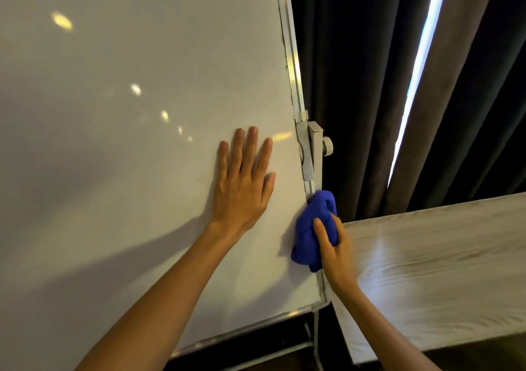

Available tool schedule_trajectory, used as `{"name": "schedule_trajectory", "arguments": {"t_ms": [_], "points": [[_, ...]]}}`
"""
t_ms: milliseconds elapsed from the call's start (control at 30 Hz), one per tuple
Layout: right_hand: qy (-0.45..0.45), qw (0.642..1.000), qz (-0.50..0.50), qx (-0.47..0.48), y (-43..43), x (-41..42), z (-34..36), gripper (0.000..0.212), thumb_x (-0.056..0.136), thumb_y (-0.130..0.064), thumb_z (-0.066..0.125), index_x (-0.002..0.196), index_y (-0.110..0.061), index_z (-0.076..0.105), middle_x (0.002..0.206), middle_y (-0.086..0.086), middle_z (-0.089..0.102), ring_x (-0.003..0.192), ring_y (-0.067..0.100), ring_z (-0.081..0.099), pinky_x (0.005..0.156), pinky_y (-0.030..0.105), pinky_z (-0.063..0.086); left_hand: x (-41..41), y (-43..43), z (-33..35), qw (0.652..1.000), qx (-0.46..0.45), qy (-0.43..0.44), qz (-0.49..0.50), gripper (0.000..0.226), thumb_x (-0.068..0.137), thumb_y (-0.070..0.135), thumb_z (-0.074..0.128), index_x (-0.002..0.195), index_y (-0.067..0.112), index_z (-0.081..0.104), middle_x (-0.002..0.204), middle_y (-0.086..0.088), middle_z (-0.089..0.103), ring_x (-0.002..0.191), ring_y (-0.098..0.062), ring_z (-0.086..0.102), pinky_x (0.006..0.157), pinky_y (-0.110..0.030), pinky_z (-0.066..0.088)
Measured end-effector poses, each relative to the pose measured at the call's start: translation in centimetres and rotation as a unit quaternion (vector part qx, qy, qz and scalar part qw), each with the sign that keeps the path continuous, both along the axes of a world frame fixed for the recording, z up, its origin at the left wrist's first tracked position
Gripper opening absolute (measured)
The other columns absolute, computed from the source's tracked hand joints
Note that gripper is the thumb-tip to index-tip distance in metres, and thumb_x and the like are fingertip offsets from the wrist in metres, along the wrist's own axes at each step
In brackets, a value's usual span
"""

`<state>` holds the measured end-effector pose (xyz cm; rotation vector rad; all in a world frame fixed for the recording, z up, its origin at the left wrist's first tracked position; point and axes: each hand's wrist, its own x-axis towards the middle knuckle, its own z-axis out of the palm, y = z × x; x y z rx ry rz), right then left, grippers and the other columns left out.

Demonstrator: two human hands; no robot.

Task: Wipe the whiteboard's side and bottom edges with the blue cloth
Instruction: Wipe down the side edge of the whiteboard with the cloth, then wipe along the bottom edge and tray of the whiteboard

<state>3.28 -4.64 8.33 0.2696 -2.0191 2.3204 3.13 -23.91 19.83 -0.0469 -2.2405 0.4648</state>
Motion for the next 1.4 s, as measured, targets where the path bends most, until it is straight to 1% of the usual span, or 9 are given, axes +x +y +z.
{"name": "schedule_trajectory", "arguments": {"t_ms": [100,300,400,500,633,767,867,1000,1400], "points": [[-0.076,0.997,-0.009,0.027,1.4,1.3,-5.0,0.031,0.089,-0.041,0.053,0.102,-0.017,0.066,0.089,0.006,0.072,0.078,0.013,0.068,0.063,0.022,0.055,0.1,0.1,-0.1,1.0,-0.003,0.001,0.006,0.065,0.107,0.048,0.022,0.162,0.013,0.019,0.168,-0.017,0.012,0.155,-0.038,0.009,0.124,-0.054,0.005],[-0.205,0.974,-0.037,0.088,3.8,3.5,-11.6,0.025,0.099,-0.022,0.047,0.082,-0.019,0.065,0.081,0.002,0.071,0.081,0.023,0.066,0.053,0.009,0.047,0.4,-0.2,-0.1,1.0,-0.008,-0.014,0.015,0.065,0.107,0.049,0.022,0.162,0.015,0.018,0.168,-0.015,0.012,0.155,-0.036,0.009,0.125,-0.052,0.005],[-0.275,0.958,-0.081,-0.019,3.0,3.5,-12.6,0.025,0.102,-0.02,0.04,0.099,-0.007,0.062,0.097,0.008,0.068,0.092,0.024,0.061,0.065,0.009,0.052,0.9,-0.7,0.2,1.0,-0.01,-0.027,0.006,0.065,0.107,0.05,0.022,0.162,0.015,0.019,0.168,-0.014,0.013,0.155,-0.035,0.011,0.125,-0.051,0.006],[-0.384,0.908,-0.079,-0.146,1.5,4.7,-14.1,0.026,0.1,-0.024,0.043,0.121,-0.012,0.053,0.112,0.012,0.06,0.098,0.026,0.06,0.099,0.041,0.049,1.9,-1.6,0.1,0.998,-0.028,-0.05,-0.009,0.064,0.107,0.048,0.023,0.163,0.016,0.018,0.169,-0.014,0.012,0.155,-0.034,0.01,0.125,-0.049,0.006],[-0.406,0.851,-0.153,-0.297,-2.2,6.1,-14.2,0.023,0.096,0.003,0.047,0.109,-0.016,0.054,0.101,0.008,0.058,0.082,0.007,0.059,0.079,0.02,0.055,4.9,-4.8,-0.8,0.995,-0.057,-0.077,-0.025,0.061,0.107,0.045,0.025,0.163,0.02,0.018,0.169,-0.009,0.012,0.156,-0.032,0.01,0.124,-0.054,0.011],[-0.433,0.801,-0.236,-0.339,-7.1,8.2,-13.7,0.024,0.098,-0.023,0.048,0.117,-0.016,0.06,0.112,0.005,0.056,0.1,0.027,0.056,0.095,0.044,0.047,9.2,-9.1,-1.4,0.992,-0.041,-0.112,-0.03,0.059,0.107,0.043,0.026,0.162,0.023,0.02,0.169,-0.009,0.012,0.155,-0.035,0.01,0.124,-0.057,0.011],[-0.435,0.805,-0.223,-0.337,-12.9,11.5,-13.2,0.025,0.1,-0.026,0.046,0.12,-0.017,0.057,0.102,0.005,0.058,0.081,0.024,0.055,0.077,0.039,0.048,12.3,-12.8,-1.8,0.99,-0.041,-0.132,-0.021,0.061,0.104,0.045,0.02,0.162,0.023,0.018,0.169,-0.012,0.01,0.155,-0.036,0.009,0.123,-0.06,0.011],[-0.476,0.79,-0.196,-0.333,-20.4,16.5,-12.9,0.048,0.1,-0.04,0.041,0.142,-0.015,0.045,0.135,0.012,0.053,0.116,0.036,0.054,0.093,0.049,0.046,16.1,-18.6,-2.8,0.989,-0.042,-0.138,-0.01,0.062,0.104,0.048,0.018,0.161,0.025,0.012,0.169,-0.013,0.008,0.155,-0.037,0.008,0.123,-0.059,0.008],[-0.411,0.835,-0.275,-0.242,-18.3,15.9,-9.6,0.061,0.095,-0.051,0.045,0.148,-0.023,0.033,0.15,0.005,0.04,0.131,0.033,0.046,0.105,0.052,0.041,19.3,-25.8,-5.0,0.993,-0.056,-0.082,-0.066,0.059,0.107,0.046,0.025,0.161,0.026,0.013,0.168,-0.006,0.006,0.155,-0.029,0.008,0.124,-0.049,-0.005]]}}
